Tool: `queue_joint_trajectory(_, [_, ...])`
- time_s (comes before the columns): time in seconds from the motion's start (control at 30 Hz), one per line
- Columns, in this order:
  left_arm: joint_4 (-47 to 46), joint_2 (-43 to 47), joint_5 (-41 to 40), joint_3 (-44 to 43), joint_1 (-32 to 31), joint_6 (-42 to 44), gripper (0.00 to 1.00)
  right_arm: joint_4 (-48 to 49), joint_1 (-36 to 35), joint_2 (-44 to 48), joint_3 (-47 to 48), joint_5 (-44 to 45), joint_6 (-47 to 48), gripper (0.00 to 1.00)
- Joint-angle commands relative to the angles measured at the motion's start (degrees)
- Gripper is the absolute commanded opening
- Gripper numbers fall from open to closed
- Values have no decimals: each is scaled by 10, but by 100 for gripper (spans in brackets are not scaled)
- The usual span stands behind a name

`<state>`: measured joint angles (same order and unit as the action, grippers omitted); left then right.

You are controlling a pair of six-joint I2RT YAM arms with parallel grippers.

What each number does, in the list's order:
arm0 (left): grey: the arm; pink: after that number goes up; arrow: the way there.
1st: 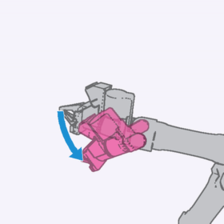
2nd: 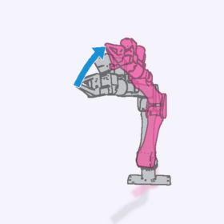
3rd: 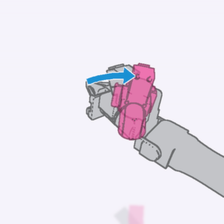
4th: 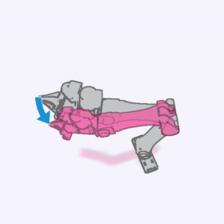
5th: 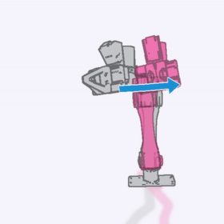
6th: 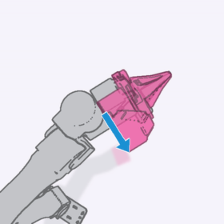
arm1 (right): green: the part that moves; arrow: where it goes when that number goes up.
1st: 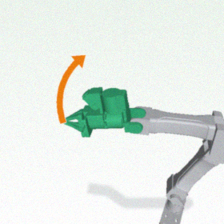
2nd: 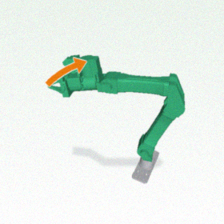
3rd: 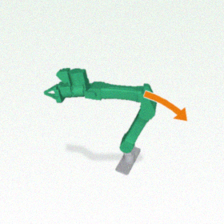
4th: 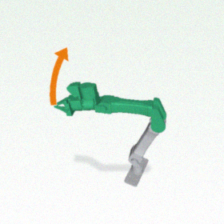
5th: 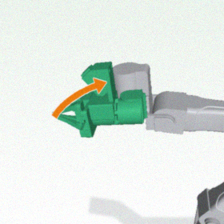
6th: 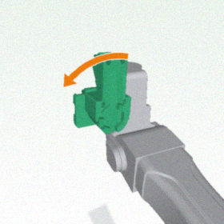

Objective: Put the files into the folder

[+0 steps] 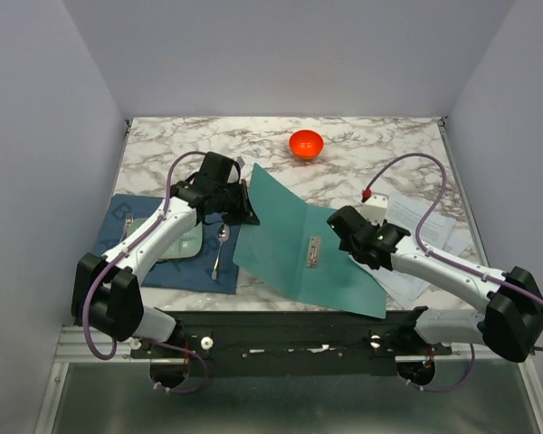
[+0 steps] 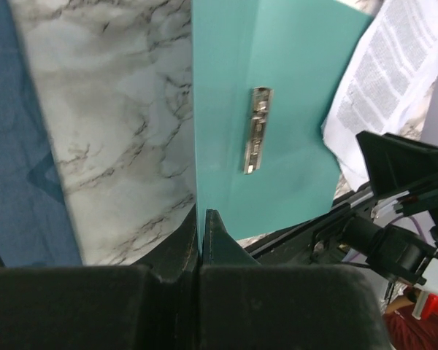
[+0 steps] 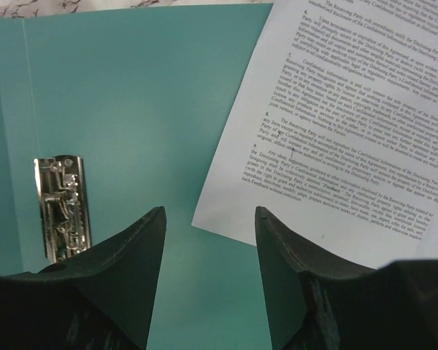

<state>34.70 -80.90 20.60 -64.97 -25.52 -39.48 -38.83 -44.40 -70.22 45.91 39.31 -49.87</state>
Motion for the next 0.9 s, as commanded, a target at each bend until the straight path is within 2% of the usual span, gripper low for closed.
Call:
queue_joint_trajectory(0.0, [-3, 21, 20, 34, -2, -7, 0, 16, 5, -33, 22, -37, 21, 59])
queue_joint_trajectory(0.17, [-6, 23, 1, 42, -2, 13, 0, 16, 8, -50, 23, -37, 27, 57])
queue_joint_trajectory(0.2, [1, 24, -5, 39, -2, 18, 3, 17, 9, -53, 23, -38, 28, 57])
queue_joint_trajectory(0.23, [4, 26, -12, 34, -1, 23, 9, 17, 11, -60, 23, -38, 31, 56])
queue_joint_trajectory(0.27, [5, 28, -12, 31, -1, 34, 23, 17, 12, -63, 24, -38, 32, 55])
queue_joint_trajectory(0.33, [10, 31, -16, 28, -1, 39, 31, 20, 12, -70, 26, -40, 36, 55])
queue_joint_trajectory(0.43, [17, 34, -21, 22, 5, 49, 60, 21, 14, -91, 30, -45, 43, 54])
queue_joint_trajectory(0.57, [27, 36, -30, 11, 13, 63, 78, 24, 15, -113, 34, -46, 44, 52])
queue_joint_trajectory(0.7, [36, 40, -35, 0, 22, 82, 89, 27, 15, -135, 42, -48, 50, 51])
queue_joint_trajectory(0.87, [44, 48, -38, -4, 38, 111, 90, 28, 15, -148, 50, -49, 54, 48])
